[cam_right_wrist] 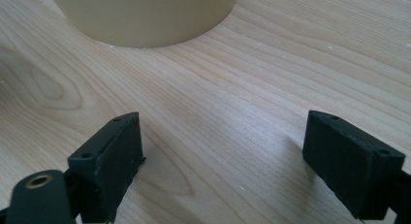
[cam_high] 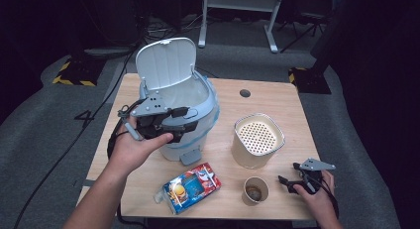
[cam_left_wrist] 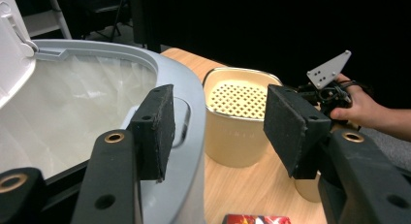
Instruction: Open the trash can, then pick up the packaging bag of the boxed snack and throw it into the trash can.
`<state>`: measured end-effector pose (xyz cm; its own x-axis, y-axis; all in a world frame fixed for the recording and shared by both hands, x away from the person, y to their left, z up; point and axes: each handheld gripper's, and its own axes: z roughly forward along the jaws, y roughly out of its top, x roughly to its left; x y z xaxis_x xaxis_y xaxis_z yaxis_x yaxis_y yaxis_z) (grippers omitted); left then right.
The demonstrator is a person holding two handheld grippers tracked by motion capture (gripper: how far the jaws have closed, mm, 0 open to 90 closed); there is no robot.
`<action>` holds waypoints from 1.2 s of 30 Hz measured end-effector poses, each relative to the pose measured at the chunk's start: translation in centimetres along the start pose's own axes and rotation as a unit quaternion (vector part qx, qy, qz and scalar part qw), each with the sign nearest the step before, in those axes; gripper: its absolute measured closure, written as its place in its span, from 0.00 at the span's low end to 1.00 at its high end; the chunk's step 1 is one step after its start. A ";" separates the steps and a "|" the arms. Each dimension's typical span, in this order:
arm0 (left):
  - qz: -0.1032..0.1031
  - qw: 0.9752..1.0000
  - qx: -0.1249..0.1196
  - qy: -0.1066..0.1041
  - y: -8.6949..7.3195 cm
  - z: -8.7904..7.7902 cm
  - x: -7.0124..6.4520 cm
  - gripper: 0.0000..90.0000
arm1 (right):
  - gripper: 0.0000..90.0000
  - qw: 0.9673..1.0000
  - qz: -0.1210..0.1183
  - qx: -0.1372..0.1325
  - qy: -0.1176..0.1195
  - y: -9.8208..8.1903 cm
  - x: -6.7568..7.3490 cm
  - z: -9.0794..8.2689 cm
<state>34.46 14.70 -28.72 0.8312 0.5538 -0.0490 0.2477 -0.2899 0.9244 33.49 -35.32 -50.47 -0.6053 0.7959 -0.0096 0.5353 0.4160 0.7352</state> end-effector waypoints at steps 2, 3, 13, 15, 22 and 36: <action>0.005 1.000 0.004 0.003 -0.1 -0.3 -0.2 0.49 | 0.16 1.000 0.000 0.000 0.000 0.0 0.0 0.0; 0.007 1.000 0.006 0.002 -0.2 -0.5 -0.3 0.48 | 0.16 1.000 0.000 0.000 0.000 0.0 0.0 0.0; 0.008 1.000 -0.003 0.003 -3.2 -2.4 -1.4 0.44 | 0.16 1.000 0.000 0.000 0.000 0.0 0.0 0.0; 0.009 1.000 -0.004 0.003 -3.6 -2.6 -1.7 0.44 | 0.16 1.000 0.000 0.000 0.000 0.0 0.0 0.0; 0.004 1.000 0.003 -0.004 -6.7 -2.2 -2.3 0.45 | 0.16 1.000 0.000 0.000 0.000 0.0 0.0 0.0; -0.069 0.995 0.067 -0.021 -13.8 1.2 -0.6 0.56 | 0.16 1.000 0.000 0.000 0.000 0.0 0.0 0.0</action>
<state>31.08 17.44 -41.93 0.8041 0.5636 -0.1893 0.4221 -0.3169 0.8494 33.49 -35.31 -50.48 -0.6052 0.7961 -0.0095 0.5351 0.4155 0.7355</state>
